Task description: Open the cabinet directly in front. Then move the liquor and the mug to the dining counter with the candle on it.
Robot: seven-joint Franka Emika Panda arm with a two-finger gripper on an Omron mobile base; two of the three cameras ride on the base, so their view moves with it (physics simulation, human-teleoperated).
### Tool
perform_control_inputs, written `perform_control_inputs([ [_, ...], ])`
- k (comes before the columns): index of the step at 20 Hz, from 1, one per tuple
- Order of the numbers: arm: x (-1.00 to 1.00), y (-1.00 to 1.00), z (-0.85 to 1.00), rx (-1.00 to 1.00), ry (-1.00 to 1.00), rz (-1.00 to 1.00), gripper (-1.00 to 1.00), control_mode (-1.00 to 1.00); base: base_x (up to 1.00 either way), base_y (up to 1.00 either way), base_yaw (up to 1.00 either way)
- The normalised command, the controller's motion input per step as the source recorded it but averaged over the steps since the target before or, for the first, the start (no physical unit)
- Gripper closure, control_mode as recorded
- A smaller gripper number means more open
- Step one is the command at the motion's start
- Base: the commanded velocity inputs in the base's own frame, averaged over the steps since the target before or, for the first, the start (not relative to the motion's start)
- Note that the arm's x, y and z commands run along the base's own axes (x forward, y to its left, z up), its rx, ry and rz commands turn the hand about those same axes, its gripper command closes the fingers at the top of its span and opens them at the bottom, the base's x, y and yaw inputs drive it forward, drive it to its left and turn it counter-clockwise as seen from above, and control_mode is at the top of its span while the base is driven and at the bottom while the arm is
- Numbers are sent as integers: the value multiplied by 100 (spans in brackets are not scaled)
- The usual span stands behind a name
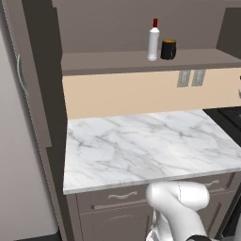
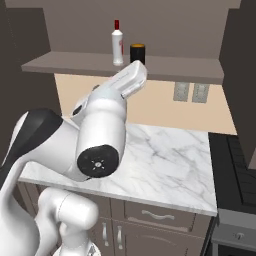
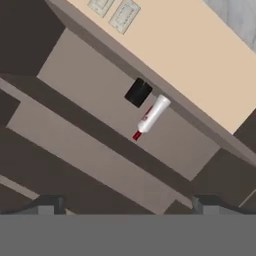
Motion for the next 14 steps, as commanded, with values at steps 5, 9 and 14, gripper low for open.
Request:
perform_control_inputs([
  [5, 42, 12, -10, 12, 21, -3, -100, -100, 0, 0, 0],
  [9, 32, 11, -4, 17, 11, -6, -100, -100, 0, 0, 0],
  [14, 21, 0, 0, 22, 4, -4, -100, -100, 0, 0, 0],
])
